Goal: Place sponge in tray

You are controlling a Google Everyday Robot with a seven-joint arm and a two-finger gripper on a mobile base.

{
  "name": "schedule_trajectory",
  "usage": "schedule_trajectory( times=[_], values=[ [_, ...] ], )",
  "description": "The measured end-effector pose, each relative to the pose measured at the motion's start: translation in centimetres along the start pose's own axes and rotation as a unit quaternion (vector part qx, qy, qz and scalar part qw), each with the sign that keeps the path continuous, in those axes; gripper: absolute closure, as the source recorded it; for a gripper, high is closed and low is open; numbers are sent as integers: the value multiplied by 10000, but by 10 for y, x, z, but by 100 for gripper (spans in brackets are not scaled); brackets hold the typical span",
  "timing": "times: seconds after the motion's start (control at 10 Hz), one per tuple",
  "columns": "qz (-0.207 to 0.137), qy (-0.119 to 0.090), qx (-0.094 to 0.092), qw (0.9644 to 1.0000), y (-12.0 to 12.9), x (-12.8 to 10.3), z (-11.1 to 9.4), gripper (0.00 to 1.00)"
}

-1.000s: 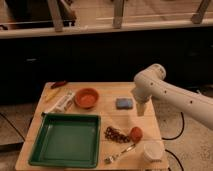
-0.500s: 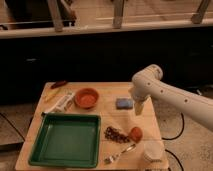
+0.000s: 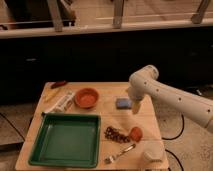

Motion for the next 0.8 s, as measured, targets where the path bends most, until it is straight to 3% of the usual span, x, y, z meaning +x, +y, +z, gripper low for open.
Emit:
schedule_trajectory(
  times=[0.8],
  values=[
    [-11, -149, -100, 9998, -17, -2, 30, 20]
  ],
)
